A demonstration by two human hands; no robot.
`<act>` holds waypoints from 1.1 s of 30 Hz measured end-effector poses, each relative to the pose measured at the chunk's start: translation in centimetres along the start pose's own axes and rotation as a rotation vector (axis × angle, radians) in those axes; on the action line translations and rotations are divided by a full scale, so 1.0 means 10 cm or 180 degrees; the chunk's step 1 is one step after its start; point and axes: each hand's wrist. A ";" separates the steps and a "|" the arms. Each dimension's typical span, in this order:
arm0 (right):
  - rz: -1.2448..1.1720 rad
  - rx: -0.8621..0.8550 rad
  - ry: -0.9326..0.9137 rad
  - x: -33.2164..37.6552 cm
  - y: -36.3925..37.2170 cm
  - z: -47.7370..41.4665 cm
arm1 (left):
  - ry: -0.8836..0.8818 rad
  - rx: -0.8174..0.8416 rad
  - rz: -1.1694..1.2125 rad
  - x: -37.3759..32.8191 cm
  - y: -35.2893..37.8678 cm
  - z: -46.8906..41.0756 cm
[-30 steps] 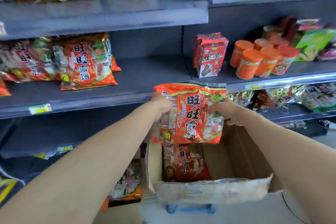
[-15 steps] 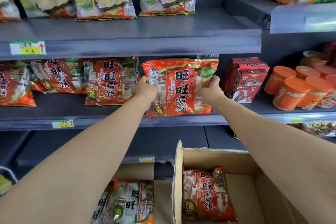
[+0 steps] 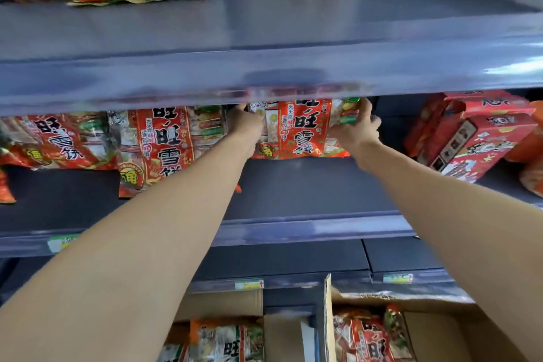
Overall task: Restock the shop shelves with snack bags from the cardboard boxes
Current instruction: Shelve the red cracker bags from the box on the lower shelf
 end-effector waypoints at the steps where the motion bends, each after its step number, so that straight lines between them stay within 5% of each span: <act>1: 0.0055 -0.0027 -0.0023 0.02 0.05 -0.06 | -0.0029 -0.0082 -0.0045 -0.02 0.01 -0.07; 16: -0.0267 0.0428 -0.0034 0.07 0.10 -0.22 | -0.0413 0.0806 -0.0457 -0.07 0.12 -0.26; 22: -0.0129 0.0661 -0.0385 -0.06 -0.23 0.14 | 0.0176 -0.0171 -0.0406 0.02 0.04 0.14; 33: 0.0349 0.1096 -0.0200 -0.96 -1.49 1.04 | 0.0388 0.1248 -0.0664 0.62 0.20 1.97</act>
Point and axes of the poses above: each hand's wrist, its own z-axis away from the middle knuckle, its own y-axis out of the palm, x = y × z, and after that the axes turned 7 degrees about -x, right-handed
